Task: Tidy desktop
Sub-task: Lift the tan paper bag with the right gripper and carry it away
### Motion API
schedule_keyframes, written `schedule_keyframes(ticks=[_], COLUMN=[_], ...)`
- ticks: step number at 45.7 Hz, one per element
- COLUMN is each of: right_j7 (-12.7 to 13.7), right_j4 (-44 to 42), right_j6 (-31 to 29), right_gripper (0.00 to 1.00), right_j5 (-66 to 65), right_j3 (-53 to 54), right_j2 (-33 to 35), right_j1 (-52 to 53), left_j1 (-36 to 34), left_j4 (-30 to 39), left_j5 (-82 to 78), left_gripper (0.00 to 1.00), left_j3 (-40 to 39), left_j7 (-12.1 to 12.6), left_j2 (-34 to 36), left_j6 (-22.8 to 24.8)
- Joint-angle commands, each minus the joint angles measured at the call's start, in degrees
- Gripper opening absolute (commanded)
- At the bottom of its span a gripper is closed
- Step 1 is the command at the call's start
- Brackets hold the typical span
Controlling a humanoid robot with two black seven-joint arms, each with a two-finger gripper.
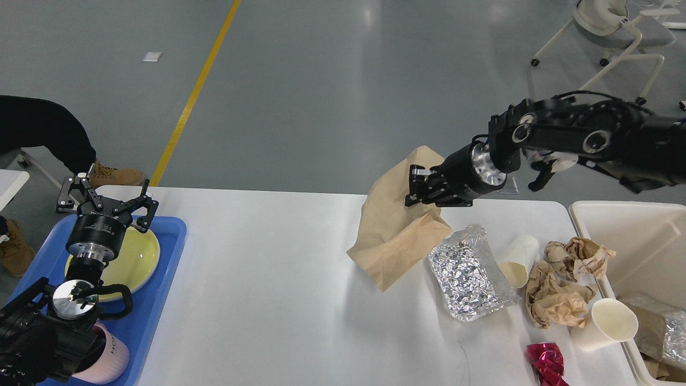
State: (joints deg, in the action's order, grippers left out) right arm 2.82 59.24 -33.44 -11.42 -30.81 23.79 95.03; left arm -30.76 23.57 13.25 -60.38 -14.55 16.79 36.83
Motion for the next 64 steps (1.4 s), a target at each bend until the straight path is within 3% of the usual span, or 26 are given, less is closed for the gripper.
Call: schedule_keyframes(ticks=[1, 14, 20, 32, 38, 46, 48, 51, 52, 64], right_j7=[0.08, 0.43, 0.52, 0.44, 0.44, 0.35, 0.35, 0.26, 0.26, 0.17], right_j4=[-0.01, -1.15, -7.20, -11.17, -13.53, -20.74, -21.53, -22.68, -23.03, -22.68], right_j6=[-3.04, -3.66, -1.20, 16.45, 25.78, 29.92, 30.09, 30.45, 30.36, 30.18], right_gripper=[0.00, 0.00, 0.00, 0.00, 0.00, 0.00, 0.26, 0.93, 1.00, 1.00], right_j5=[0.00, -0.18, -0.18, 0.44, 0.44, 0.44, 0.44, 0.52, 0.53, 0.53], right_j3=[4.35, 9.01, 6.47, 3.12, 3.30, 3.56, 3.56, 3.65, 3.65, 3.47], right_j2=[6.70, 16.81, 18.66, 30.17, 32.11, 31.50, 31.41, 31.23, 30.97, 28.77], right_j1=[2.79, 5.78, 2.36, -10.82, -19.61, -31.56, -33.15, -34.56, -34.74, -37.11], left_j1=[0.00, 0.00, 0.00, 0.00, 0.00, 0.00, 0.00, 0.00, 0.00, 0.00], left_j4=[0.07, 0.07, 0.07, 0.07, 0.07, 0.07, 0.07, 0.07, 0.07, 0.07], left_j5=[-0.06, 0.02, 0.02, -0.06, 0.02, 0.02, -0.06, 0.02, -0.06, 0.02], left_gripper=[0.96, 0.96, 0.96, 0.96, 0.96, 0.96, 0.96, 0.96, 0.96, 0.96], left_j3=[0.00, 0.00, 0.00, 0.00, 0.00, 0.00, 0.00, 0.00, 0.00, 0.00], left_j7=[-0.04, -0.04, -0.04, -0.03, -0.04, -0.04, -0.04, -0.04, 0.05, -0.04], left_j2=[0.00, 0.00, 0.00, 0.00, 0.00, 0.00, 0.00, 0.00, 0.00, 0.00], left_j6=[0.00, 0.00, 0.00, 0.00, 0.00, 0.00, 0.00, 0.00, 0.00, 0.00])
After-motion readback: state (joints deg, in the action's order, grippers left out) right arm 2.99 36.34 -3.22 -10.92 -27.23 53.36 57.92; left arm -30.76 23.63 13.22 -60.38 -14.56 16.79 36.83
